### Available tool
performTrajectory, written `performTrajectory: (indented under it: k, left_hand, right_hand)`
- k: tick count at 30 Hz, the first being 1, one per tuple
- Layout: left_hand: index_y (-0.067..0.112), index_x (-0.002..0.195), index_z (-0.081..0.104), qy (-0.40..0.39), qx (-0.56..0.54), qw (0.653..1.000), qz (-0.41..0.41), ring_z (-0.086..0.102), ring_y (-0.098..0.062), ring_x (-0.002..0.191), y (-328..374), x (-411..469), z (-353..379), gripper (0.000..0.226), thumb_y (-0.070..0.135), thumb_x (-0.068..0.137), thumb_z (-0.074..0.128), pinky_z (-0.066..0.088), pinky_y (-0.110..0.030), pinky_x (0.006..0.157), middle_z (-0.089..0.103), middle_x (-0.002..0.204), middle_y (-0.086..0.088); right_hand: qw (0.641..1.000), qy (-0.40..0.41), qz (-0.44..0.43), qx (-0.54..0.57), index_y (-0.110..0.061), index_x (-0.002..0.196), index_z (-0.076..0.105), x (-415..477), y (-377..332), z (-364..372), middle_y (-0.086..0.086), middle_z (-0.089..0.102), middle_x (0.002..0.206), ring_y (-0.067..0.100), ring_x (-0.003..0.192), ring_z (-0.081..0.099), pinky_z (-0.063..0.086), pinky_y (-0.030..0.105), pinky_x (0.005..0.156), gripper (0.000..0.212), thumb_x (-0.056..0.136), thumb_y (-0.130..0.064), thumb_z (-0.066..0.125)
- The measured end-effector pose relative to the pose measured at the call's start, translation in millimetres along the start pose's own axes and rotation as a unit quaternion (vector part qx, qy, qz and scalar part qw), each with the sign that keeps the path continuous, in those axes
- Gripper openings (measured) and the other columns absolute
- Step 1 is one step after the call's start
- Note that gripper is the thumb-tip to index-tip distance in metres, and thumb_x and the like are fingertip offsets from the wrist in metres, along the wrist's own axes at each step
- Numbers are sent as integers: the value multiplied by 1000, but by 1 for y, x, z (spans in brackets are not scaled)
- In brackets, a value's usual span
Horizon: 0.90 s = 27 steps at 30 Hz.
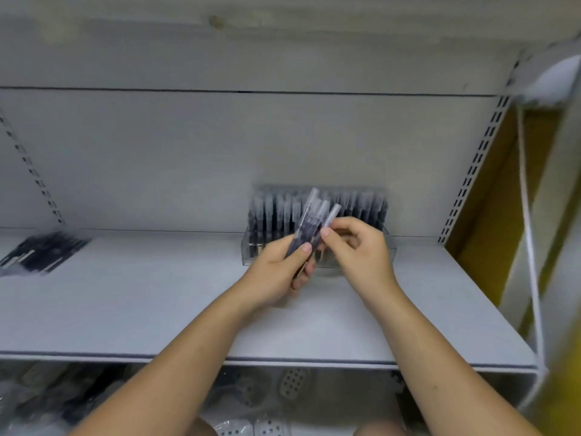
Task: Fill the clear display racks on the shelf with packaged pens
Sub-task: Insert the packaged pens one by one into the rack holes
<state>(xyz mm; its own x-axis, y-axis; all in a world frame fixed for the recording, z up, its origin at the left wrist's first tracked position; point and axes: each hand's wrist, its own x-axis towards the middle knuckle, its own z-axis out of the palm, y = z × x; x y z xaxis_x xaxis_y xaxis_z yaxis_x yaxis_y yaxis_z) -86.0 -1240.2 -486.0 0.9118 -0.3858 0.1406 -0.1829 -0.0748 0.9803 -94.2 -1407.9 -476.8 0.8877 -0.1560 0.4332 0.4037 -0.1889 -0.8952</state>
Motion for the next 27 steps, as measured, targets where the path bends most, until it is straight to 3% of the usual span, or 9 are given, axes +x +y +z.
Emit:
performTrajectory:
  k: [4, 8, 14, 19, 21, 25, 27]
  left_hand:
    - [18, 120, 64, 33, 17, 999, 11, 46, -14, 55, -11, 13, 1, 23, 21, 113, 42, 33, -25, 48, 59, 79, -4]
    - [29, 119, 64, 44, 5, 999, 22, 35, -14, 54, -31, 15, -4, 25, 25, 114, 41, 23, -27, 49, 51, 78, -2]
    - [30, 120, 64, 53, -5, 998, 33, 27, -12, 53, -43, 15, -8, 24, 29, 113, 42, 25, -26, 46, 34, 70, 2]
    - [25, 111, 66, 52, -23, 998, 19, 24, -13, 53, -48, 17, -9, 25, 27, 113, 41, 21, -25, 47, 31, 67, 5]
    - [19, 108, 64, 39, -38, 998, 7, 21, -11, 52, -48, 17, -9, 25, 22, 113, 40, 20, -23, 46, 29, 67, 6]
    - [12, 111, 61, 28, -52, 998, -3, 19, -11, 51, -46, 17, -9, 23, 15, 113, 38, 19, -19, 44, 26, 71, -2]
    - [11, 113, 61, 30, -46, 998, -4, 20, -12, 51, -47, 18, -9, 23, 16, 113, 39, 20, -19, 44, 26, 73, -5]
  right_hand:
    - [994, 80, 6, 76, -13, 98, 63, 18, 5, -14, 1, 77, 87, 10, 71, 72, 50, 18, 63, 7, 104, -10, 59]
    - [987, 127, -38, 85, -16, 101, 56, 38, 12, -19, 1, 74, 80, 17, 62, 67, 50, 24, 57, 10, 106, -8, 53]
    - [980, 159, -118, 17, -19, 110, 47, 47, 36, -16, 7, 72, 88, 24, 75, 71, 56, 41, 70, 10, 108, -9, 44]
    - [971, 193, -131, -47, -20, 119, 44, 45, 52, -15, -2, 72, 89, 18, 77, 71, 58, 51, 75, 11, 109, -16, 42]
    - [969, 177, -149, -87, -16, 122, 45, 47, 55, -12, -2, 72, 92, 16, 80, 71, 57, 43, 75, 15, 107, -16, 45]
    - [964, 169, -145, -145, -13, 124, 48, 51, 60, -11, -5, 68, 89, 8, 80, 67, 44, 11, 69, 18, 106, -14, 48]
    - [965, 160, -139, -153, -16, 125, 48, 52, 62, -11, -12, 65, 88, 10, 80, 67, 47, 16, 70, 18, 107, -17, 48]
